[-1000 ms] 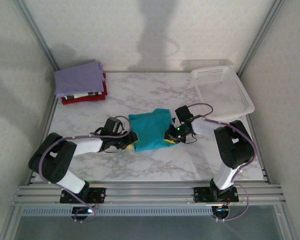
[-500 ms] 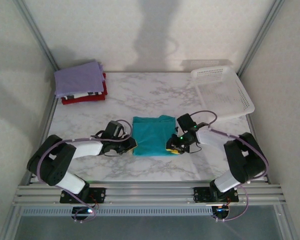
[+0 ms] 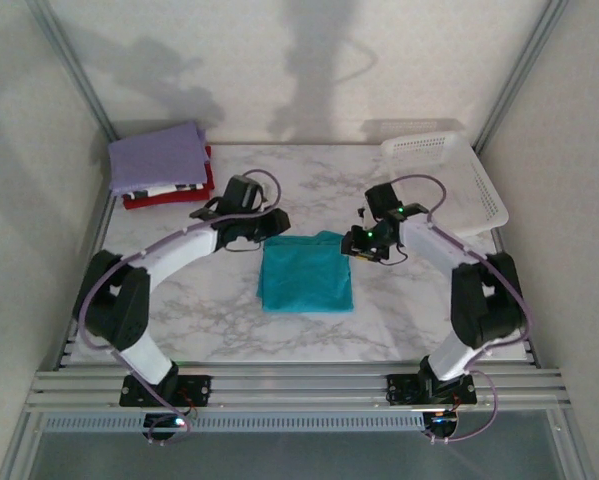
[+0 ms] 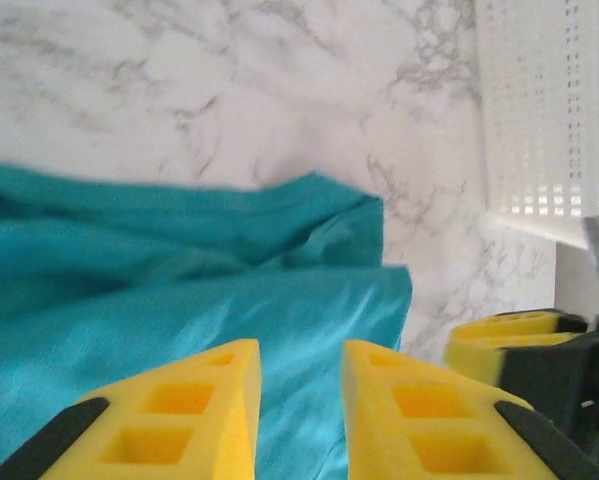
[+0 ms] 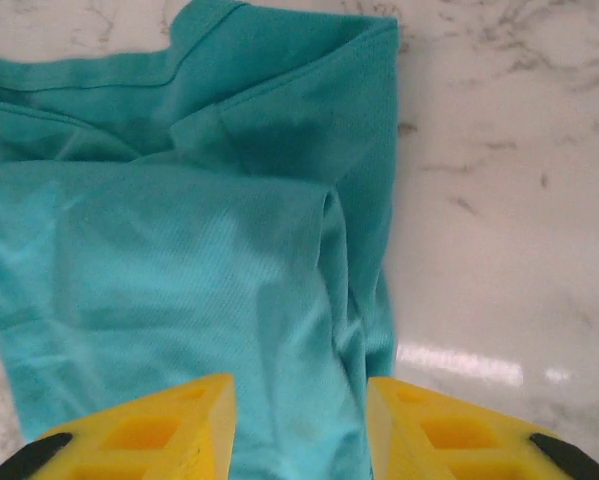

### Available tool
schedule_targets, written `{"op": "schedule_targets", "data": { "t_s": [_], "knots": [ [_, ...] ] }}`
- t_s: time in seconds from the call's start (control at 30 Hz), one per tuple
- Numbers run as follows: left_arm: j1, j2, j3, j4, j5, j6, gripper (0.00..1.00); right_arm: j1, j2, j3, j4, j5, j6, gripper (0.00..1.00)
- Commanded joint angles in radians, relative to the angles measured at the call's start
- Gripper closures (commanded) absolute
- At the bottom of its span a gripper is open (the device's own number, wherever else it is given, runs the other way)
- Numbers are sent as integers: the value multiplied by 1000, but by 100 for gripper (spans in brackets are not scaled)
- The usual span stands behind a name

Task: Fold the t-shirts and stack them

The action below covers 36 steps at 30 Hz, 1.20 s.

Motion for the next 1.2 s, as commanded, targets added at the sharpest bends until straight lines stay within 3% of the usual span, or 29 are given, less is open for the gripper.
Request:
{"op": "schedule_targets", "data": {
  "t_s": [0.0,0.23,0.6,1.0,1.17],
  "knots": [
    [-30,108,49,-44,-15,37,76,-3,62,42,25,11,-89,60],
    [-72,260,113,60,-12,20,84,-10,136,62,102,-35,-121,61],
    [-91,431,410,-25,7,49,86,-20,176,81,140,-37,-138,63],
    [-104,607,518,-23,133,50,92,-20,108,33,178,-56,-103,100],
    [-118,603,503,-44,127,73,95,-21,96,24,180,-47,-94,100]
  ]
}}
